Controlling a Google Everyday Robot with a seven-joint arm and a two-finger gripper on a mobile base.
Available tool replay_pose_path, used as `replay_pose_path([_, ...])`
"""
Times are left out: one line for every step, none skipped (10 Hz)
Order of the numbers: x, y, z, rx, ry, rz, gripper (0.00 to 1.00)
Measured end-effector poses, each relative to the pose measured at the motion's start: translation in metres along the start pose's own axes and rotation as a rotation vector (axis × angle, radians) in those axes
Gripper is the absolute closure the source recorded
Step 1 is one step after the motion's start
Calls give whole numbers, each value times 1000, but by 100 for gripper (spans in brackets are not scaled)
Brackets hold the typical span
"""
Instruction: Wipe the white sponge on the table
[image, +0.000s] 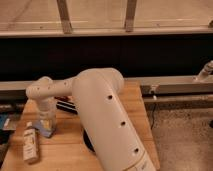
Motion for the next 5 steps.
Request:
replay_pose_path([3, -1, -3, 6, -7, 9, 100])
replay_pose_path([6, -1, -6, 11, -13, 18, 100])
replay_pose_path([12, -4, -12, 18, -30, 37, 100])
replay_pose_path([19, -6, -16, 20, -37, 55, 100])
replay_pose_path([25, -9, -20, 21, -44, 78, 100])
